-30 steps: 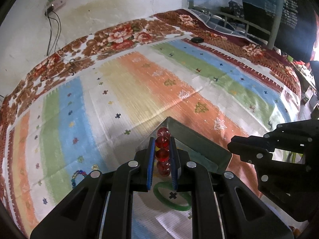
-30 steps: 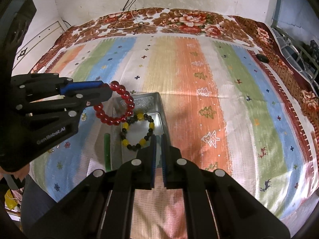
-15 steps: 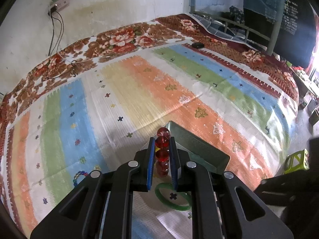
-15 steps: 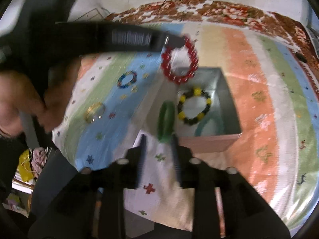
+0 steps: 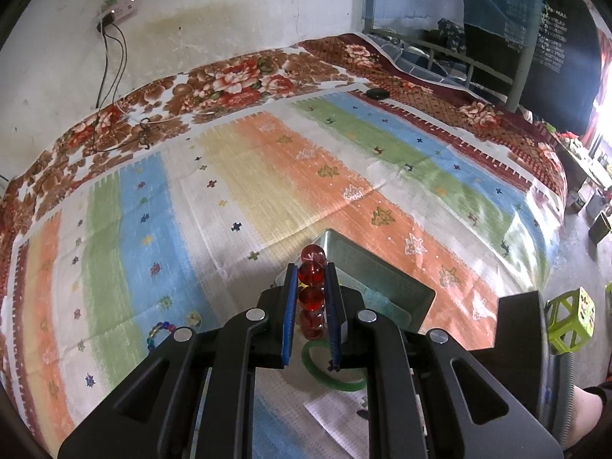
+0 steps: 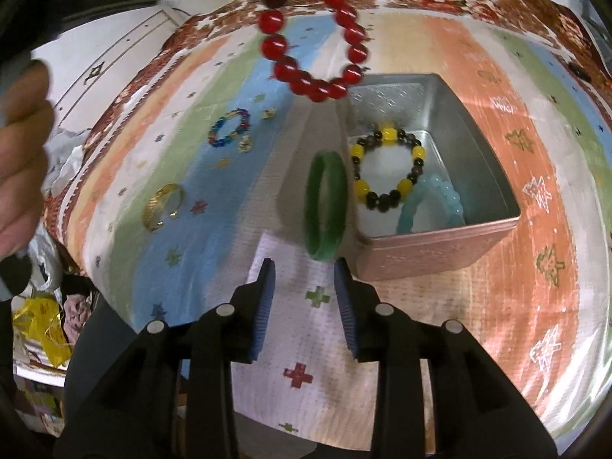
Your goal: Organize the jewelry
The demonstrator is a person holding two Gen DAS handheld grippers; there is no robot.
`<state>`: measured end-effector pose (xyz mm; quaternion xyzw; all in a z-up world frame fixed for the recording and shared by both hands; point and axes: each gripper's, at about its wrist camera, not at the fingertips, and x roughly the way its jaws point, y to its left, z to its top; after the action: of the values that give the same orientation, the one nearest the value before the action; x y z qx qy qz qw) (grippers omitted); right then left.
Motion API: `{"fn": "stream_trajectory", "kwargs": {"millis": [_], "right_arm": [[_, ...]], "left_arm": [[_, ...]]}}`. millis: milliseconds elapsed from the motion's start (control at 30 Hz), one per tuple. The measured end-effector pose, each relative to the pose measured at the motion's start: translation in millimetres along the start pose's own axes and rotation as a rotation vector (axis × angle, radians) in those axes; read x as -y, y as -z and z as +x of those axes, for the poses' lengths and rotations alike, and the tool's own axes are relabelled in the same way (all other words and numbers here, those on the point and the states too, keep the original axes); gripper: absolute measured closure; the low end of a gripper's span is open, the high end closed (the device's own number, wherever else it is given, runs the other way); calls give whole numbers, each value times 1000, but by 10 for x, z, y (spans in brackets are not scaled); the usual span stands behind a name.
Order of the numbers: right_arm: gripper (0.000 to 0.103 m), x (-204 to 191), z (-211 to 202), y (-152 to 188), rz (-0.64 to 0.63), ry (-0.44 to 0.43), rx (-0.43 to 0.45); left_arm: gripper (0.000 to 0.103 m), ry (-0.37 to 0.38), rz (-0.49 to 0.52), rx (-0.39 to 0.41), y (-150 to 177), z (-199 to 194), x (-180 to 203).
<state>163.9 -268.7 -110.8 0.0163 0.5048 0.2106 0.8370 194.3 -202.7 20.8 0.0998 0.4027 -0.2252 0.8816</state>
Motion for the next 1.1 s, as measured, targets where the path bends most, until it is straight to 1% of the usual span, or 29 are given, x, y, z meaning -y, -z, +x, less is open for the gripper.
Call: {"fn": "stream_trajectory", "kwargs": {"millis": [167,400,500,533,567,667,867,1100], "right_arm": [[69,66,87,16,22,7,4],[69,59,162,-36,31,-8,13],[69,65,215,-59,36,8,2],[71,68,227,-62,37,12,-1],[78,73,230,-63,39,13,0],[87,79,219,-66,37,25,9],[90,36,190,-76,8,26,14],[91,-106,8,-122,-38,43,45]], "left_arm": [[90,5,5,-2,48,-6,4],[90,17,10,-4,49,-6,22],[90,12,9,-5,43,1,21],[90,7,12,-7,42,7,20],[90,-2,14,-9,41,12,18],[90,-1,9,-12,37,16,-10],[90,3,3,-11,43,12,-48],[90,-1,-2,-7,60,-19,-94]]}}
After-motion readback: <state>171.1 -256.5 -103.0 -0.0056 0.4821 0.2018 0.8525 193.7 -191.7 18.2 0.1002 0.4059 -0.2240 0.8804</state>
